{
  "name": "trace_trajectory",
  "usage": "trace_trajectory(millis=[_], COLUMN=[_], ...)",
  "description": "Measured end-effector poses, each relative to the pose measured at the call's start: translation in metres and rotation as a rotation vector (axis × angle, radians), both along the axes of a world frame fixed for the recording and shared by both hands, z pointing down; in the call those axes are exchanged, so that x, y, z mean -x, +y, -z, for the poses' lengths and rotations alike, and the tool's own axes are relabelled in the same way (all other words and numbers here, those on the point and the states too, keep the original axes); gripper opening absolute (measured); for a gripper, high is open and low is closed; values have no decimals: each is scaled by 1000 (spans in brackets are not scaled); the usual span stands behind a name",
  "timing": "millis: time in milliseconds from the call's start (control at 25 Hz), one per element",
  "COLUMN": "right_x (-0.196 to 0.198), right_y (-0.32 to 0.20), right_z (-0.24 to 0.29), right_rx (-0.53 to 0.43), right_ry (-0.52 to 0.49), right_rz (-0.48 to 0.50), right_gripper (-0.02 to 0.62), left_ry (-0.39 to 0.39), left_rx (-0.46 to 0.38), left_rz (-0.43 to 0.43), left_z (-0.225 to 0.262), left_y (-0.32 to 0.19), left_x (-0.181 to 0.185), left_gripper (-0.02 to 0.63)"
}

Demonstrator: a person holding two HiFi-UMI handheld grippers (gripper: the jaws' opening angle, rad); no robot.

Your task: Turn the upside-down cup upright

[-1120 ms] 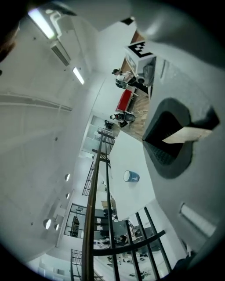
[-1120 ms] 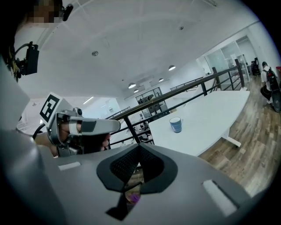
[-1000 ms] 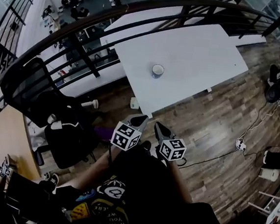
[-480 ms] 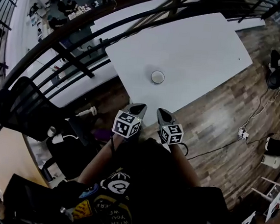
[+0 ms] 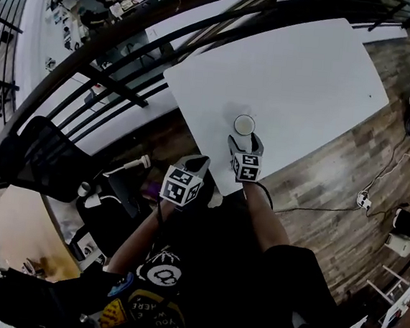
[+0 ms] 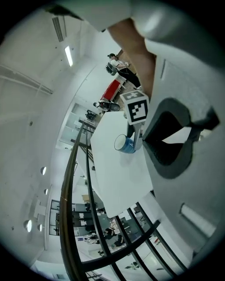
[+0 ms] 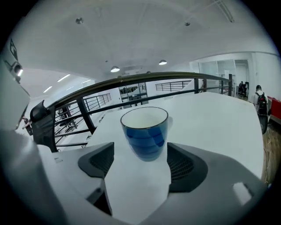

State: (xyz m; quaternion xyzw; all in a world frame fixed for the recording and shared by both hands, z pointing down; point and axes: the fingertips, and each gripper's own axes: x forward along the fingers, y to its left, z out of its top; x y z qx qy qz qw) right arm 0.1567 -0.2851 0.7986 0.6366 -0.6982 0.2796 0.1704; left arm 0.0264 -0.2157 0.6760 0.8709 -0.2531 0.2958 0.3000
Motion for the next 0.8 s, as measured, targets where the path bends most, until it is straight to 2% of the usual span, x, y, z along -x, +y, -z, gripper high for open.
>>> trace_trajectory(millis=[80,160,240,320,360,600,640,680,800], right_x=[-2,-5,-7,-7,-7,-3,-2,0,10], right_y=[-16,-30,-40,-45,-46,-34,-29,-25,-7], right_z=[-7,-11,-13,-14,-13,-3,4,14,52], right_rx=[2,-7,-19,-28,-30,-34,-50,-70,-139], right_ry=[-8,-16,4,33,37,10,7,8,55], right_rz=[1,-5,15,45,59,200,220,248,369], right_gripper=[403,425,425,386,387,385,385,385,385], left_ry=[-23,-23,-10,-2,1,17,17,14,-1], left_rx=[-1,12,27,29,29,76,85,93,98], left_rz=[22,53,65,65,69,126,129,126,90], left_z=[-1,1,5,7,8,4,2,0,1], left_y=[-2,-3,-2,-4,-6,-32,-37,-42,-54], left_x=[3,4,0,-7,-11,-34,-40,-47,-77], left_gripper=[5,5,5,5,5,6,23,82,108])
